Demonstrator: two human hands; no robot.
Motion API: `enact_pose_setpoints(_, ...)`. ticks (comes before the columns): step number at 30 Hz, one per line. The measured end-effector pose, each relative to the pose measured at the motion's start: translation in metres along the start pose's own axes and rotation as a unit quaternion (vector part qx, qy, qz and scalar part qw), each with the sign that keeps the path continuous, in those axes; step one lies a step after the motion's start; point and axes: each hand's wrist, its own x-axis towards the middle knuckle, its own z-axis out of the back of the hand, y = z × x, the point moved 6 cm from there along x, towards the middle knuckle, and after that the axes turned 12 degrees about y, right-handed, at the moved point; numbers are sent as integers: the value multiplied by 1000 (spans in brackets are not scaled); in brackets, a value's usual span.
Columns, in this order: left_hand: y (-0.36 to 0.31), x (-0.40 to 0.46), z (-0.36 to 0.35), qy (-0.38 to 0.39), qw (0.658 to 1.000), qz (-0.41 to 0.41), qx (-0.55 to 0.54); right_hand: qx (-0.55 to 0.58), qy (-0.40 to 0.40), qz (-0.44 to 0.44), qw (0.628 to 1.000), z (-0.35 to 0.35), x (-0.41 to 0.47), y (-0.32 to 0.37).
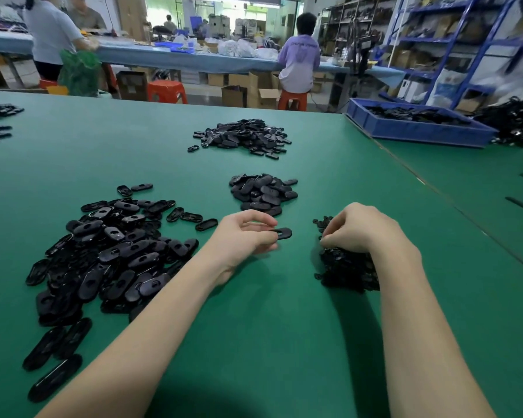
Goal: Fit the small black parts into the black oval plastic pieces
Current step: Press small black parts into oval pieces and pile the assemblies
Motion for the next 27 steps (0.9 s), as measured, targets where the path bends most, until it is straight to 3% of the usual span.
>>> enact_pose_setpoints(10,1,0,2,8,1000,6,3,20,14,-6,1000,-10,5,3)
enact_pose_setpoints(12,1,0,2,4,1000,4,4,114,17,53,992,-8,10,6)
enact_pose_setpoints(15,-3,0,3,-6,1000,-11,19,290,51,151,944,-9,8,18)
enact_pose_setpoints(17,-7,0,4,-12,998,-29,46,335,68,179,923,-11,8,25)
enact_pose_setpoints(27,-11,-1,5,2,998,-47,35,342,73,174,921,-17,11,33)
